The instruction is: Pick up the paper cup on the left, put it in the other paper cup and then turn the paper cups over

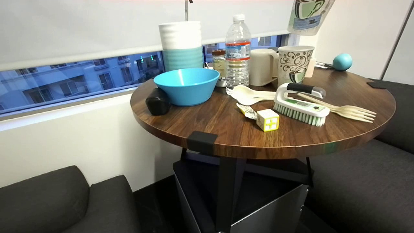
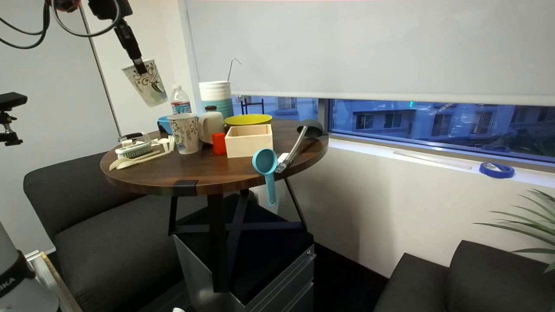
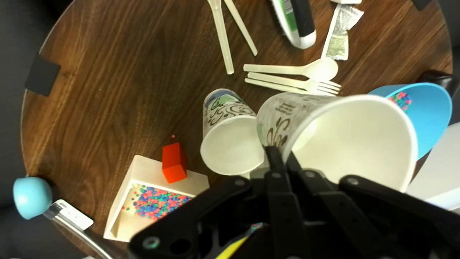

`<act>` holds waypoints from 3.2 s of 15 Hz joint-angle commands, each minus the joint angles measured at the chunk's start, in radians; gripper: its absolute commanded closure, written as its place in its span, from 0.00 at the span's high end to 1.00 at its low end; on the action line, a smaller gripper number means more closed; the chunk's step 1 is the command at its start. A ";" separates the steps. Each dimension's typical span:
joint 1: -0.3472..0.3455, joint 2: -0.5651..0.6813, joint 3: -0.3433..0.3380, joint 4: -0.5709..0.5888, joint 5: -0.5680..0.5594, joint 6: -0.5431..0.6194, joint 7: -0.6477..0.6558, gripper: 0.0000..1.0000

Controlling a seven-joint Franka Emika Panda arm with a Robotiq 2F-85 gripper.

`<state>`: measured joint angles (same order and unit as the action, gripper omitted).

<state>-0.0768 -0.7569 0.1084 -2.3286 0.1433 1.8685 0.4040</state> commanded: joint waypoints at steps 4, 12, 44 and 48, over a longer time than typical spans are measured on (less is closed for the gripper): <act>-0.082 0.050 0.028 -0.004 -0.060 0.041 0.085 0.01; -0.080 0.143 0.046 -0.002 -0.085 0.119 0.133 0.01; -0.070 0.176 0.037 -0.168 -0.219 -0.036 0.376 1.00; -0.070 0.157 0.029 -0.170 -0.237 -0.077 0.388 1.00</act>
<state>-0.1437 -0.5758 0.1411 -2.4973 -0.0623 1.8200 0.7672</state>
